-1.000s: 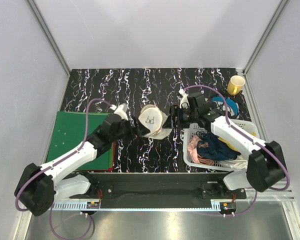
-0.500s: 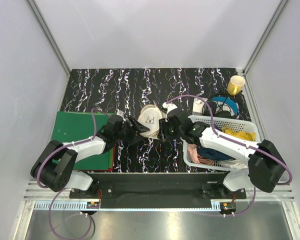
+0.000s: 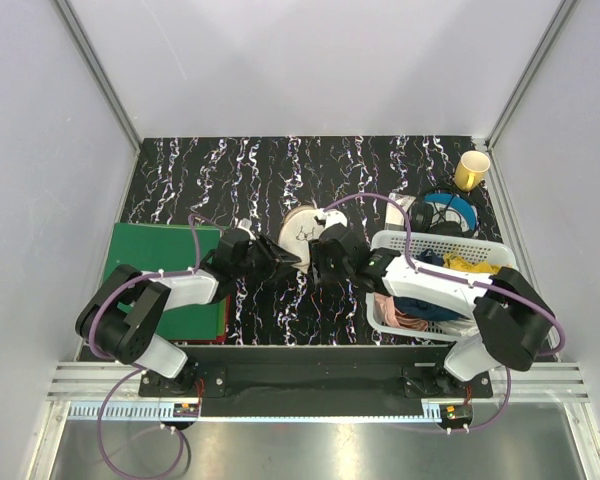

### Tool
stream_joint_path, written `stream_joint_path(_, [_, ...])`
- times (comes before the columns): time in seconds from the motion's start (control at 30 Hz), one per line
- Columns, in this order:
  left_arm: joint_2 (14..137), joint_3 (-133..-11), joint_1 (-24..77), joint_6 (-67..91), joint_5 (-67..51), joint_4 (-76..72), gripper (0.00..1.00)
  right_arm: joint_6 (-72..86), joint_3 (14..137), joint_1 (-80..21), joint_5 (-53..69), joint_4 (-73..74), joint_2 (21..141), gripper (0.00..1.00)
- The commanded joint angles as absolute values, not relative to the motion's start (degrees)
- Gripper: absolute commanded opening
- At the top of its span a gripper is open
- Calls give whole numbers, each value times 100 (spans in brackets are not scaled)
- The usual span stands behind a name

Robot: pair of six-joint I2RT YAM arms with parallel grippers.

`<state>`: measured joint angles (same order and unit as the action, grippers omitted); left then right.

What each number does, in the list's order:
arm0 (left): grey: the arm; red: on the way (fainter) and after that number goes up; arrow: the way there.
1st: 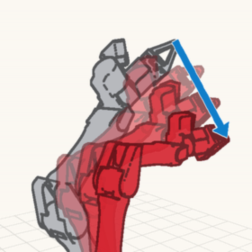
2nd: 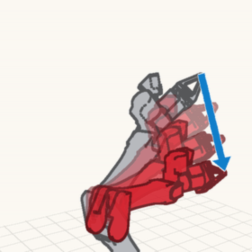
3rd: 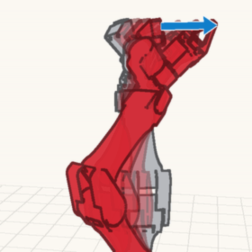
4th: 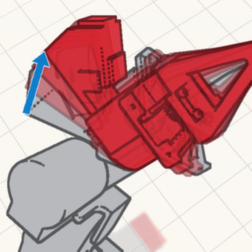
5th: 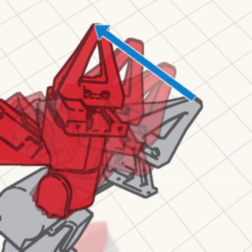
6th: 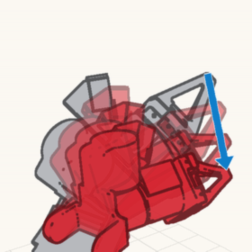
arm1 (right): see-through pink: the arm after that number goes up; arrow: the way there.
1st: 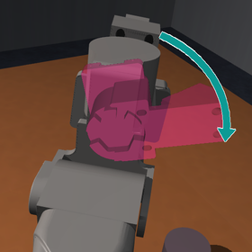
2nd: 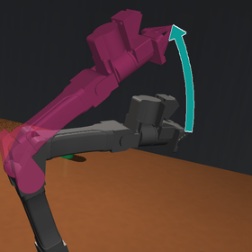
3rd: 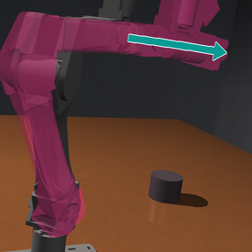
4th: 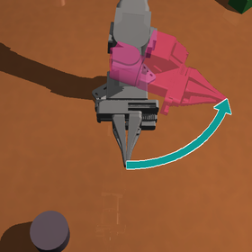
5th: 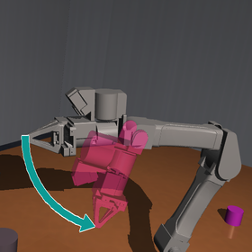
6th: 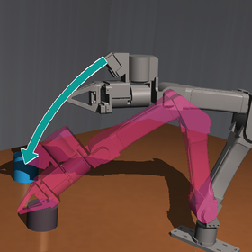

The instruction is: Place the bra in the laundry bag and zip it closed

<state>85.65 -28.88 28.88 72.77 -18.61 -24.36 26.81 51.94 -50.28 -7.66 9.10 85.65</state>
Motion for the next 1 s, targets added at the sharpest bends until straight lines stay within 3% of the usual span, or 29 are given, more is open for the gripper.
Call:
stream_joint_path(0.0, [8438, -3094, 2883, 7119, -1907, -2856, 39, 2699, 5440, -5106, -1379, 545, 8622, 47])
stream_joint_path(0.23, [8411, -3050, 2874, 7023, -1907, -2821, 25, 2365, 5572, -5115, -1810, 439, 8710, 39])
stream_joint_path(0.3, [8402, -3032, 2874, 7014, -1907, -2821, 23, 2277, 5642, -5107, -1880, 474, 8745, 33])
stream_joint_path(0.37, [8385, -3023, 2874, 6935, -1872, -2804, 20, 2233, 5677, -5106, -1907, 562, 8754, 19])
stream_joint_path(0.53, [8306, -3251, 2865, 6435, -1548, -2339, 16, 2075, 5687, -5115, -1898, 650, 8719, 12])
stream_joint_path(0.63, [8201, -3436, 2830, 6083, -1275, -1917, 8, 1960, 5704, -5115, -1986, 834, 8614, 8])
stream_joint_path(0.67, [8148, -3471, 2830, 5934, -1118, -1681, 0, 1934, 5661, -5107, -2021, 913, 8570, 6])
stream_joint_path(0.73, [7938, -3524, 2821, 5784, -915, -1486, 0, 1855, 5590, -5106, -2153, 958, 8420, 0])
stream_joint_path(0.97, [7524, -3849, 2760, 4949, -158, -616, 0, 1670, 5519, -5098, -2049, 1186, 8112, 0])
